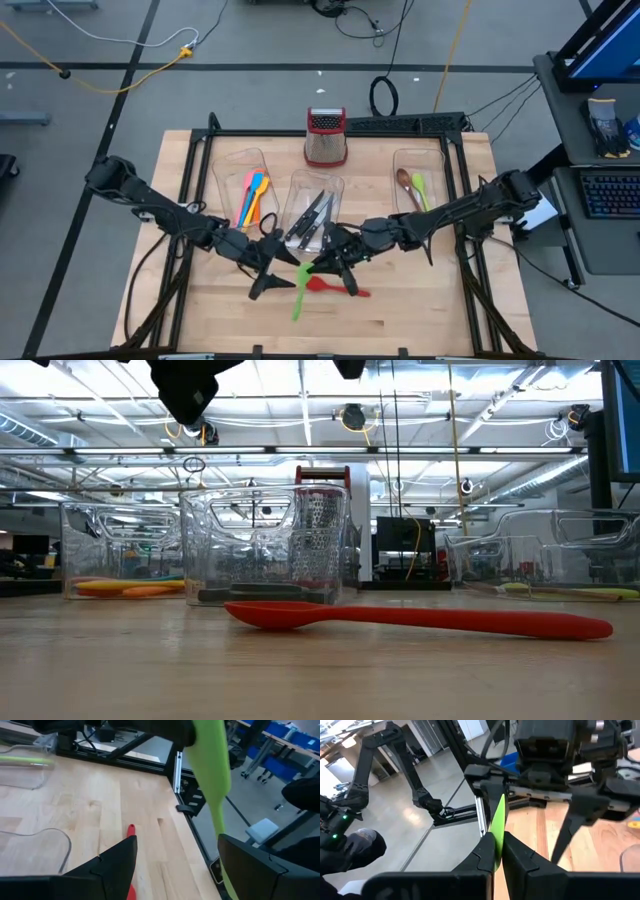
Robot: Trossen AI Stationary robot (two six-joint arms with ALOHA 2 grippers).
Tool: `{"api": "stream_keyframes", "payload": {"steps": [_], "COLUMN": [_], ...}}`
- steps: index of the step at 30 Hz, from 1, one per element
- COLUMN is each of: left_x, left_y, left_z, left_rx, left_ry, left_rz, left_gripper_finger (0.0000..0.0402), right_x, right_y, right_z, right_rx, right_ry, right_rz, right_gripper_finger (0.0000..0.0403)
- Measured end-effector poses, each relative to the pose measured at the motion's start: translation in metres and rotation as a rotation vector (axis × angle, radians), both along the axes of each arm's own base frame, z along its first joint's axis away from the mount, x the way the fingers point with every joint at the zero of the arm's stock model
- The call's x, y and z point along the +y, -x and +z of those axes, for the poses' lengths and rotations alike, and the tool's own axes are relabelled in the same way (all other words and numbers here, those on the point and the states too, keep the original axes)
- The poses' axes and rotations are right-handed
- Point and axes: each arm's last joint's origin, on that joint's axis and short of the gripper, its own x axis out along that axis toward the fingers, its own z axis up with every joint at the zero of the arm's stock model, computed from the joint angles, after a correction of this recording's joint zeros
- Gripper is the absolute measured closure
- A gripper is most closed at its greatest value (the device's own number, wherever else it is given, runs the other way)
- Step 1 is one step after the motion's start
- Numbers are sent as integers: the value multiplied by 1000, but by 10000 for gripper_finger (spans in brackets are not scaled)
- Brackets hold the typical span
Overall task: Pick & Place Kitchen Items
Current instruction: Put the green spatula into the left transparent bin
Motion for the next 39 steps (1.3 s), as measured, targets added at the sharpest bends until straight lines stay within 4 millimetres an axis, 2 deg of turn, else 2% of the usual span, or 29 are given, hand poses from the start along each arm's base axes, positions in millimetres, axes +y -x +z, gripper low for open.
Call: {"api": "stream_keyframes", "payload": {"steps": [9,27,29,31,34,37,39], "left_x": [0,3,5,7,10,12,13], "left_y": [-1,-2,-2,-3,-4,-4,-5], "left_z": [3,2,1,0,-2,-3,-3], "left_rx": [-30,-24,-14,-2,17,23,26], "left_ry": [15,4,-1,-7,-14,-20,-19], "left_rz": [0,37,44,50,59,63,70], "left_gripper_finger": [119,123,142,178,261,364,384], "right_x": [-1,-24,-24,-24,-24,-24,-24], "right_y": [0,-7,-7,-7,-7,-7,-7], "right_z": [0,2,3,3,3,3,2], "right_rx": [-4,-40,-51,-52,-48,-49,-48], "right_ry": [5,45,42,43,46,50,50], "right_rz": [-3,-70,-66,-65,-67,-69,-71], "right_gripper_finger": [395,395,395,395,395,395,397]}}
